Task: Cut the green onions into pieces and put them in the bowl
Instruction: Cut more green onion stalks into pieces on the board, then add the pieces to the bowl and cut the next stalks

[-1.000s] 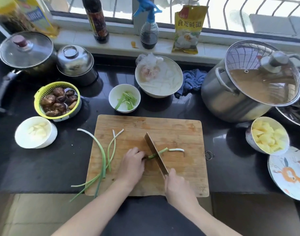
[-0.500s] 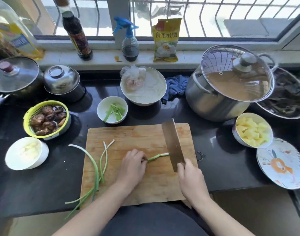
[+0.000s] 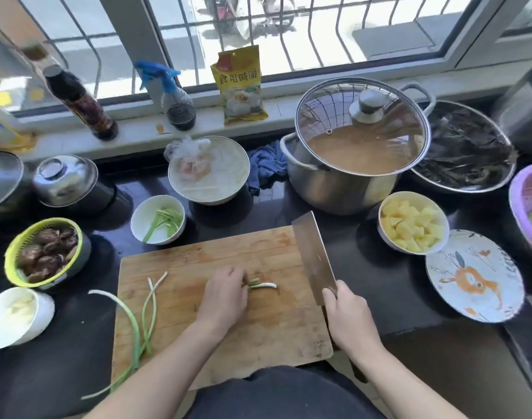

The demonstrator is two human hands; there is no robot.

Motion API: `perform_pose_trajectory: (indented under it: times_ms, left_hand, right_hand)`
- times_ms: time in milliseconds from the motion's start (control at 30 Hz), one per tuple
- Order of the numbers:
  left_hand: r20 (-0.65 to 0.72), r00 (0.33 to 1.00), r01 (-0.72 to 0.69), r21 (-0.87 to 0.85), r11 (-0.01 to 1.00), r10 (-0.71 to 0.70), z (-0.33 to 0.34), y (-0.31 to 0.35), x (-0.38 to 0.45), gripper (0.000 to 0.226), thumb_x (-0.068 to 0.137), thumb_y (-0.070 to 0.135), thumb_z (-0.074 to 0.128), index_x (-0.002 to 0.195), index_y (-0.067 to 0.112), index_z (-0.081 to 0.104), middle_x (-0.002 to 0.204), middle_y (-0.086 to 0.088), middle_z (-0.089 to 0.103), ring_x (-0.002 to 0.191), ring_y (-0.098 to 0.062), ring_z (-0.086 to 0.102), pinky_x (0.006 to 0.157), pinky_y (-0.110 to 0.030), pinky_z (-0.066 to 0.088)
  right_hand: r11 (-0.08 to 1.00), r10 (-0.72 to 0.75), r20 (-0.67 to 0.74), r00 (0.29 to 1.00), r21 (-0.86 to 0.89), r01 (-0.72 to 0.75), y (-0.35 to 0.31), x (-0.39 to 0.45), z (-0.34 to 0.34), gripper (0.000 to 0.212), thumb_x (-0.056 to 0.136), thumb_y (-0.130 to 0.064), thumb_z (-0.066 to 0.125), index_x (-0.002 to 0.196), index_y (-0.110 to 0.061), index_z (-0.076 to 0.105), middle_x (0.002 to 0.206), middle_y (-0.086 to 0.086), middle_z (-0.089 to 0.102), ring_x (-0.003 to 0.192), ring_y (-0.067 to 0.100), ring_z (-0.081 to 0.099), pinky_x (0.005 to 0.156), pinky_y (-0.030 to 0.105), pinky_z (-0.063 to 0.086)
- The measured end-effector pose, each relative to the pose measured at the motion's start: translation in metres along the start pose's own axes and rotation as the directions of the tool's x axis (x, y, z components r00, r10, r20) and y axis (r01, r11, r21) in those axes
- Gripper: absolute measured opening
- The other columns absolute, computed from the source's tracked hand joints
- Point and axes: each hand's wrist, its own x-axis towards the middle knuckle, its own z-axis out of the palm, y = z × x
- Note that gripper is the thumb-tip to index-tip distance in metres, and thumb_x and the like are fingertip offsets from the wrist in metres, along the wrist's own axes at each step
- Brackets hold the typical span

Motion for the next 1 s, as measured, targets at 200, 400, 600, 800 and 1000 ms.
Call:
perform_pose_trajectory:
  times_ms: [200,400,600,800,1000]
  left_hand:
    - [0.151,0.888,-0.459,0.308,0.833,0.434,0.009,0.033,0.019,0.023,0.073,0.008,0.073,0.082,0.018,0.055,0.082,-0.004,0.056,0.075,-0.026,0.054,0.055,-0.032,0.033]
    - [0.100,0.941,-0.339,0.223,0.914,0.324,0.009,0.017,0.010,0.025,0.074,-0.001,0.067,0.081,0.015,0.049,0.073,-0.008,0.052,0.064,-0.030,0.051,0.055,-0.034,0.030]
    - [-0.199,0.952,0.198,-0.173,0.965,-0.231,-0.053,-0.042,0.025,0.015,0.082,0.010,0.060,0.077,0.014,0.047,0.074,-0.004,0.055,0.071,-0.030,0.052,0.062,-0.041,0.041]
    - [-0.213,0.881,0.429,-0.014,0.903,-0.422,-0.126,-0.112,0.098,0.019,0.087,0.019,0.058,0.105,0.012,0.058,0.103,-0.016,0.065,0.096,-0.038,0.057,0.074,-0.039,0.041]
    - [-0.207,0.881,0.392,-0.184,0.901,-0.426,-0.140,-0.139,0.061,0.026,0.089,0.040,0.059,0.105,0.022,0.068,0.105,-0.009,0.064,0.104,-0.032,0.056,0.085,-0.041,0.046]
  right_hand:
    - [0.998,-0.024,0.029,0.999,-0.050,0.025,0.006,0.007,-0.010,0.027,0.103,-0.033,0.040,0.082,-0.018,0.047,0.074,0.005,0.063,0.073,0.031,0.059,0.071,0.046,0.051]
    - [0.995,-0.081,0.085,0.993,-0.054,0.086,-0.006,0.010,-0.001,0.023,0.104,-0.034,0.040,0.087,-0.021,0.048,0.075,0.005,0.064,0.072,0.030,0.061,0.068,0.044,0.051]
    - [0.985,-0.141,0.125,0.982,-0.086,0.153,-0.036,0.014,0.028,0.027,0.104,-0.037,0.041,0.080,-0.024,0.043,0.070,0.001,0.059,0.065,0.023,0.057,0.060,0.040,0.046]
    - [0.975,-0.160,0.165,0.973,-0.126,0.182,-0.060,0.009,0.054,0.031,0.102,-0.039,0.041,0.074,-0.026,0.041,0.066,-0.002,0.060,0.062,0.021,0.056,0.061,0.043,0.050]
    - [0.975,-0.131,0.186,0.974,-0.155,0.161,-0.063,-0.002,0.068,0.028,0.098,-0.044,0.037,0.076,-0.029,0.044,0.065,-0.005,0.059,0.061,0.019,0.055,0.058,0.041,0.049]
